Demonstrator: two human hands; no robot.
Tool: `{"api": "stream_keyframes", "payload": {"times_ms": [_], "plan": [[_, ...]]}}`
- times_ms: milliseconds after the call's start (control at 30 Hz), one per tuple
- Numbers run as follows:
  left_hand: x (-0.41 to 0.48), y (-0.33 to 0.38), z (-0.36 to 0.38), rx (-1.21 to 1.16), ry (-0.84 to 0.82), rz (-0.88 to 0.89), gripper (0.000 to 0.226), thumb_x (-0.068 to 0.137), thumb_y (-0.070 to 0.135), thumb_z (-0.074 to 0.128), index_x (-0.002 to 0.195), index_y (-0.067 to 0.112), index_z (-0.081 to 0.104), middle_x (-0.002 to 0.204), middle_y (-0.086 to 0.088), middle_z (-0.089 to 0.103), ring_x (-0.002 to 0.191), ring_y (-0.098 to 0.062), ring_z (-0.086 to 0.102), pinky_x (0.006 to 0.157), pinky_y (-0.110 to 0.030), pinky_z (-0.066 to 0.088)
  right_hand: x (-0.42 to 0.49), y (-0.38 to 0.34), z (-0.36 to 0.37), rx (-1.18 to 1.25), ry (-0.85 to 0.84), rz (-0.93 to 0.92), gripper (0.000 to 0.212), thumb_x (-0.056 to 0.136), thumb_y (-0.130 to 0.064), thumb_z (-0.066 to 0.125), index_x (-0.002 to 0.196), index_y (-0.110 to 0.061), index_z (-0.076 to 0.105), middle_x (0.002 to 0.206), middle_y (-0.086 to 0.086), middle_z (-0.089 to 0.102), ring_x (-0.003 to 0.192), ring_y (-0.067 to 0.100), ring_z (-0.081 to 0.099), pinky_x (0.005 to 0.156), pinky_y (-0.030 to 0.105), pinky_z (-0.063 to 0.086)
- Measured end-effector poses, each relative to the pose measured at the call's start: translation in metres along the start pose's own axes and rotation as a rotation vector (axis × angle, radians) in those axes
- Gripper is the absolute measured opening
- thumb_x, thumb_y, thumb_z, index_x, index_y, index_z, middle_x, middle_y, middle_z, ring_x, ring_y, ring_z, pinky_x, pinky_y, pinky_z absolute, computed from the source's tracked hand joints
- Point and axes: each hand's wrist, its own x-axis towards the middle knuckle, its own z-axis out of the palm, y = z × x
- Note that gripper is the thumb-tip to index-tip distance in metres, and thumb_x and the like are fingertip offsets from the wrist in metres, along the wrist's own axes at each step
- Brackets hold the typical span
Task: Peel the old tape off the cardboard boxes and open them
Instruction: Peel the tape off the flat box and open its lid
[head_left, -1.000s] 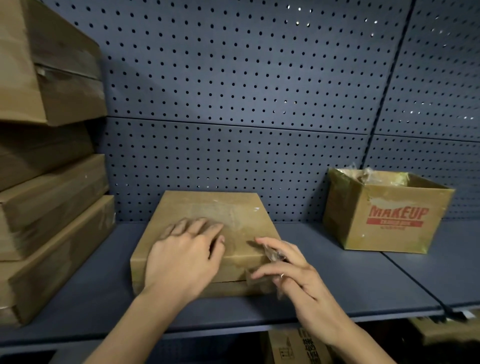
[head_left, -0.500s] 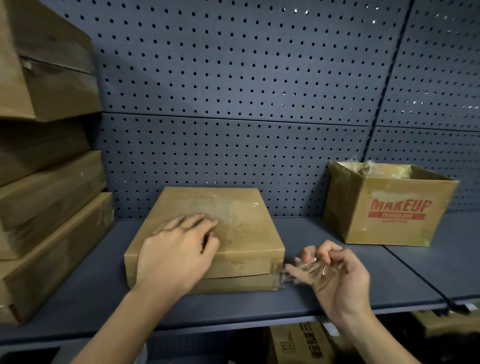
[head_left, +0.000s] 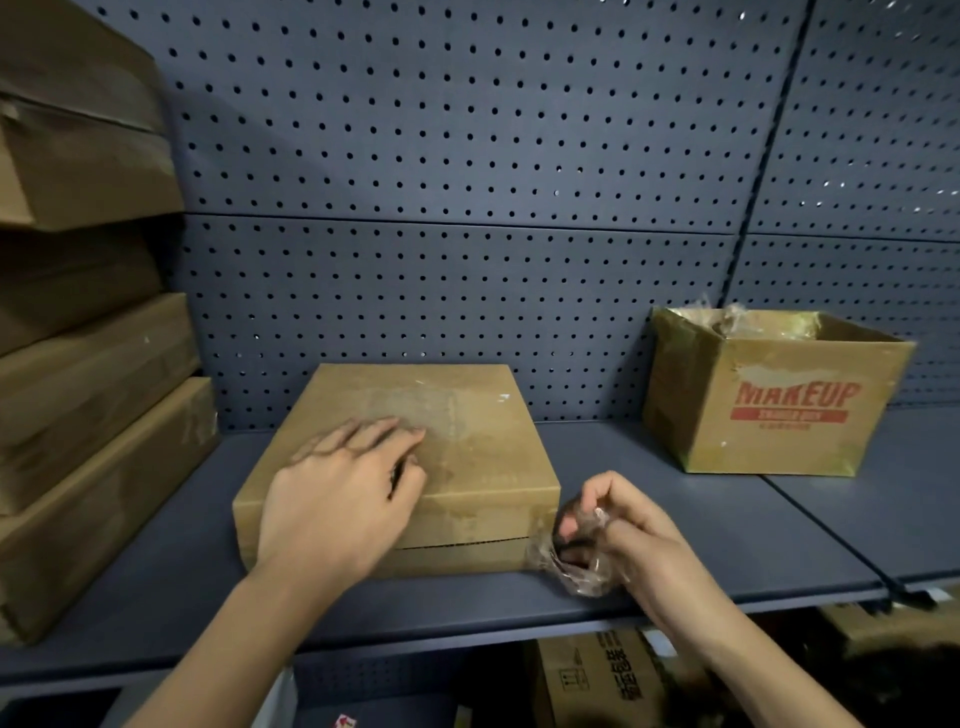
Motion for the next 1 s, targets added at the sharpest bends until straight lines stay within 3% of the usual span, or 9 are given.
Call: {"api": "stream_keyframes", "payload": {"times_ms": [100,233,433,533,633,733,867,1000], "plan": [[0.0,-0.001,0.002,0.008,-0.009,-0.002,0.046,0.091,0.042,0.034,0.12,0.039,0.07,0.127,0.014,0.066,0.121,-0.016,0.062,0.094,-0.034,0.051,-0.004,-0.002,0.003,-0.177,0.032,-0.049,0.049,0.086,0.022,0.039,0.091,-0.02,0.063,0.091,0.01,0.067,0.079,0.023,0.059,0.071,0.032,0.047],[0.0,0.0,0.002,0.012,-0.003,0.002,0.045,0.092,0.041,0.035,0.122,0.038,0.069,0.129,0.013,0.066,0.122,-0.016,0.06,0.095,-0.035,0.051,-0.006,-0.006,0.005,-0.177,0.051,-0.073,0.043,0.089,0.019,0.042,0.097,-0.016,0.065,0.09,0.008,0.07,0.08,0.021,0.062,0.069,0.021,0.05],[-0.001,-0.001,0.002,0.002,0.01,0.013,0.05,0.092,0.043,0.03,0.123,0.037,0.069,0.13,0.012,0.065,0.123,-0.016,0.06,0.096,-0.035,0.051,-0.02,-0.005,0.0,-0.498,-0.016,-0.19,0.067,0.092,0.018,0.038,0.109,-0.041,0.065,0.113,-0.01,0.064,0.113,0.012,0.06,0.095,0.023,0.047],[-0.001,0.0,0.001,0.012,0.012,0.013,0.049,0.092,0.042,0.031,0.122,0.037,0.069,0.129,0.013,0.065,0.122,-0.016,0.061,0.094,-0.034,0.051,-0.022,-0.002,-0.005,-0.753,-0.033,-0.347,0.052,0.094,0.004,0.04,0.109,-0.037,0.069,0.126,-0.017,0.051,0.12,0.008,0.054,0.1,0.019,0.044],[-0.002,0.0,-0.001,0.015,0.0,0.015,0.049,0.092,0.042,0.031,0.124,0.037,0.068,0.13,0.013,0.065,0.123,-0.016,0.06,0.093,-0.033,0.052,-0.022,-0.001,-0.013,-0.958,-0.137,-0.32,0.048,0.093,-0.011,0.034,0.115,-0.043,0.063,0.136,-0.026,0.034,0.12,-0.003,0.044,0.097,0.007,0.029],[-0.002,0.0,-0.001,0.014,-0.014,0.015,0.052,0.093,0.044,0.027,0.127,0.039,0.065,0.134,0.015,0.062,0.126,-0.015,0.057,0.097,-0.034,0.049,-0.022,-0.003,-0.015,-1.165,-0.315,-0.273,0.046,0.094,-0.023,0.034,0.127,-0.043,0.058,0.132,-0.026,0.04,0.12,-0.002,0.037,0.1,0.009,0.027],[-0.002,0.001,-0.003,0.014,-0.014,0.018,0.053,0.093,0.045,0.025,0.127,0.039,0.066,0.133,0.014,0.062,0.125,-0.016,0.058,0.096,-0.035,0.05,-0.023,-0.021,-0.011,-0.989,-0.358,-0.202,0.047,0.088,-0.036,0.03,0.12,-0.031,0.064,0.108,-0.035,0.05,0.11,-0.007,0.045,0.091,0.007,0.03],[-0.002,0.001,-0.002,0.017,-0.011,0.029,0.054,0.093,0.044,0.025,0.127,0.038,0.066,0.133,0.013,0.062,0.125,-0.016,0.058,0.097,-0.034,0.05,-0.026,-0.031,-0.017,-0.863,-0.389,-0.087,0.039,0.085,-0.048,0.036,0.111,-0.038,0.062,0.113,-0.025,0.061,0.112,0.0,0.054,0.099,0.024,0.038]]}}
